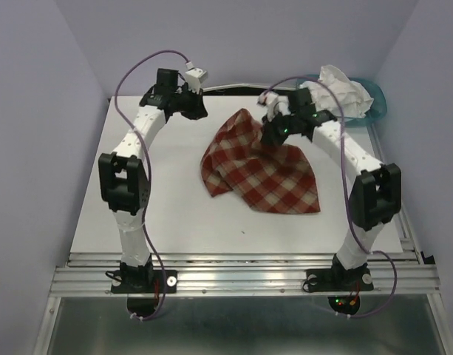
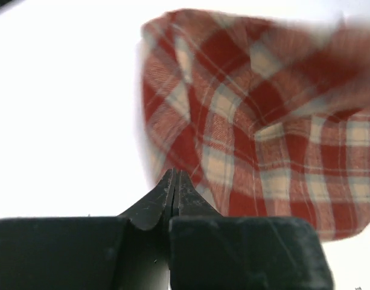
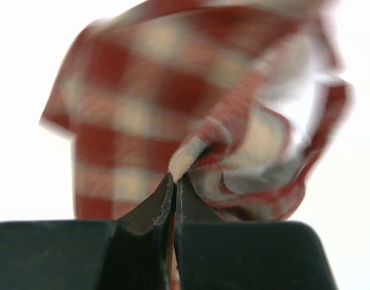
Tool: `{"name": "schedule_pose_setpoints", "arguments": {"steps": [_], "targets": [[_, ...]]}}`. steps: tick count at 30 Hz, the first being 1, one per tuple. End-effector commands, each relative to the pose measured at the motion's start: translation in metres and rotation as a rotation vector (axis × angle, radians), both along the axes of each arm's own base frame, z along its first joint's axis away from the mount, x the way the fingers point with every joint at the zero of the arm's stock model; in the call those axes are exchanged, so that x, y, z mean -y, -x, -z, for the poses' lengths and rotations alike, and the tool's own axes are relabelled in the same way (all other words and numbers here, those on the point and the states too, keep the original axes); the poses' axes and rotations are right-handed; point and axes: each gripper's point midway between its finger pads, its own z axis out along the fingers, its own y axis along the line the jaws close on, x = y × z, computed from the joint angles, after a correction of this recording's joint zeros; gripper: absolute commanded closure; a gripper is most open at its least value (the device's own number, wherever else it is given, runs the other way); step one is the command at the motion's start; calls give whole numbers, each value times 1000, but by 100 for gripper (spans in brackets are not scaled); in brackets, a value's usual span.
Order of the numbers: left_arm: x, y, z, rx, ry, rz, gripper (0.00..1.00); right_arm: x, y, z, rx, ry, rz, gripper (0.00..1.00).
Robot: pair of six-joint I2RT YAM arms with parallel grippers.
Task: Fold and stack the skirts
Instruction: Flatten the skirt out
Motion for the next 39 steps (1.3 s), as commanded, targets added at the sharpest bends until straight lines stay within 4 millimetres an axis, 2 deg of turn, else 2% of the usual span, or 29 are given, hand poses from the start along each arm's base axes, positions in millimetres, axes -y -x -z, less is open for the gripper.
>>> {"name": "schedule_pose_setpoints", "arguments": {"steps": [1,2,3,4,5,6,7,8,9,11,13,14,17,18,21,23,24,26,27,29,31,33,37,38,39], "targets": [[-28,30,-87,199,45,-7,91,-53,131,40,236,410,-475,99],[-33,34,-88,227,17,-2,90,-54,150,54,265,469,-525,99],[-38,41,-73,201,-11,-12,86,-69,179,56,330,492,-607,99],[-41,49,-80,224,-21,-12,85,-50,199,91,291,585,-654,99],[-45,55,-66,203,-47,-17,77,-46,211,102,288,614,-683,99],[-48,60,-61,192,-62,-18,75,-42,219,113,281,638,-709,99],[-49,64,-57,186,-75,-15,74,-28,233,135,263,698,-760,99],[-50,67,-51,172,-84,-13,72,-21,237,145,266,727,-781,99],[-50,72,-39,146,-94,-3,66,-14,238,152,275,748,-783,99],[-47,80,-22,110,-125,28,60,-7,234,161,308,796,-765,97],[-42,85,-13,107,-159,66,56,-6,228,158,320,812,-717,87],[-31,91,-10,112,-173,100,52,-11,223,153,332,805,-690,83],[-16,105,1,114,-235,184,48,-23,216,135,341,752,-608,75],[-6,116,7,99,-250,221,45,-21,214,133,328,744,-590,75],[-3,136,20,66,-263,266,44,-21,208,127,286,694,-521,78],[-7,145,19,69,-267,262,43,-22,205,123,248,633,-475,92],[-12,154,29,44,-278,261,43,-21,202,121,234,613,-448,98],[-16,163,23,71,-284,253,42,-19,194,112,205,543,-391,99],[-17,173,31,51,-291,257,42,-18,191,108,199,524,-374,99],[-10,178,26,82,-299,241,41,-20,190,99,189,476,-343,99],[-2,179,26,77,-281,210,29,-19,193,98,165,454,-335,99],[10,181,26,67,-250,214,29,-18,200,101,141,439,-341,99],[41,180,27,13,-163,201,28,-10,203,108,111,441,-319,99],[46,182,30,0,-157,201,25,-10,204,108,108,437,-317,99],[50,183,33,-12,-154,197,11,-10,204,108,106,433,-315,99]]}}
